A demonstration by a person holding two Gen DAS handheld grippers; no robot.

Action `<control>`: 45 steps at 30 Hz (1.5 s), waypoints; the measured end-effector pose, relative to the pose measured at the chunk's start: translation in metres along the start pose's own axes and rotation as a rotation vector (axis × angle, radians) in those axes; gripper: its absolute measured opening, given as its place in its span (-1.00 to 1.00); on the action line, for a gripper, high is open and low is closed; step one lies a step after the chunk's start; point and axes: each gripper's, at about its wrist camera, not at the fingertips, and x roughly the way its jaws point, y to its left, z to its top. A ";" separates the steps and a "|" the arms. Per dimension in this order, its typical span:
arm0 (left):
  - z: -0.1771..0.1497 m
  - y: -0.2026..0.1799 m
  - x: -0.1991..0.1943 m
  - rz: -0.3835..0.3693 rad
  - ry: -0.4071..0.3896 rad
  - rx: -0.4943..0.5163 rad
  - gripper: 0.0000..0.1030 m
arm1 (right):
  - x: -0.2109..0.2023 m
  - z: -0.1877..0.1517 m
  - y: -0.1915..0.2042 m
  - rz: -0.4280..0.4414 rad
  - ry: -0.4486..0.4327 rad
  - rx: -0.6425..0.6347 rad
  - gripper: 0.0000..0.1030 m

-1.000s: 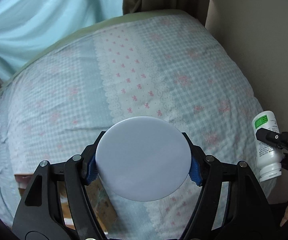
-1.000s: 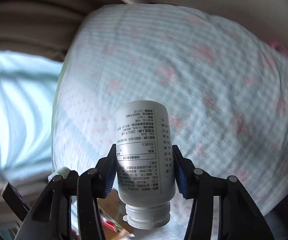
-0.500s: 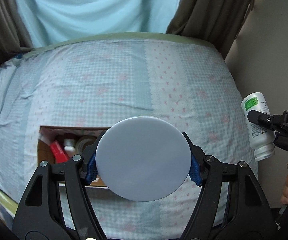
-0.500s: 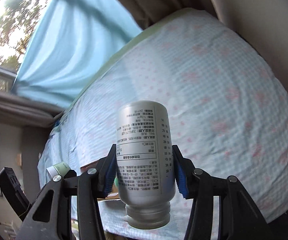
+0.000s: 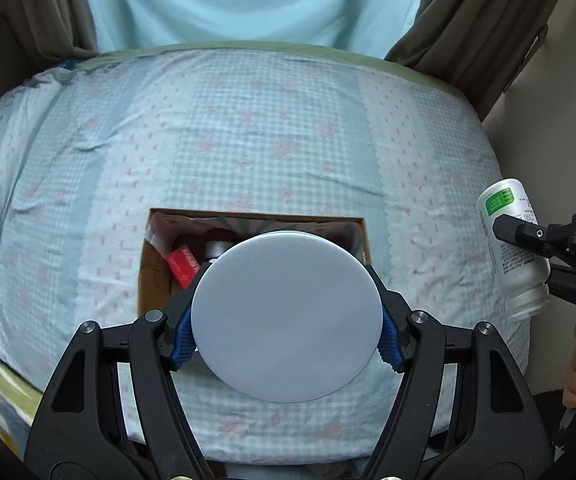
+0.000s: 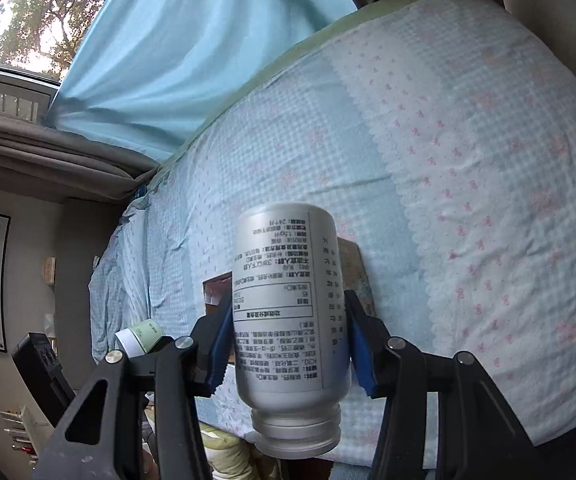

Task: Organize rigid objects
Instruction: 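Carry the white jar and pill bottle into the box and release both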

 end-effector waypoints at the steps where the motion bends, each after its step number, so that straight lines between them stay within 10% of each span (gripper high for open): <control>1: 0.000 0.009 0.002 -0.003 0.007 0.018 0.32 | 0.008 -0.005 0.008 0.000 0.000 0.014 -0.09; 18: 0.011 0.118 0.104 -0.076 0.187 0.161 0.32 | 0.154 -0.047 0.079 -0.108 0.059 0.125 -0.09; 39: -0.008 0.092 0.209 -0.065 0.398 0.311 0.37 | 0.290 -0.029 0.049 -0.246 0.309 0.031 -0.06; 41: -0.009 0.091 0.209 -0.062 0.403 0.330 0.98 | 0.294 -0.027 0.048 -0.267 0.329 0.031 0.24; 43: -0.009 0.090 0.204 -0.061 0.378 0.346 0.99 | 0.298 -0.026 0.048 -0.347 0.359 0.015 0.80; 45: -0.008 0.091 0.202 -0.066 0.375 0.344 0.99 | 0.294 -0.027 0.046 -0.401 0.358 -0.020 0.94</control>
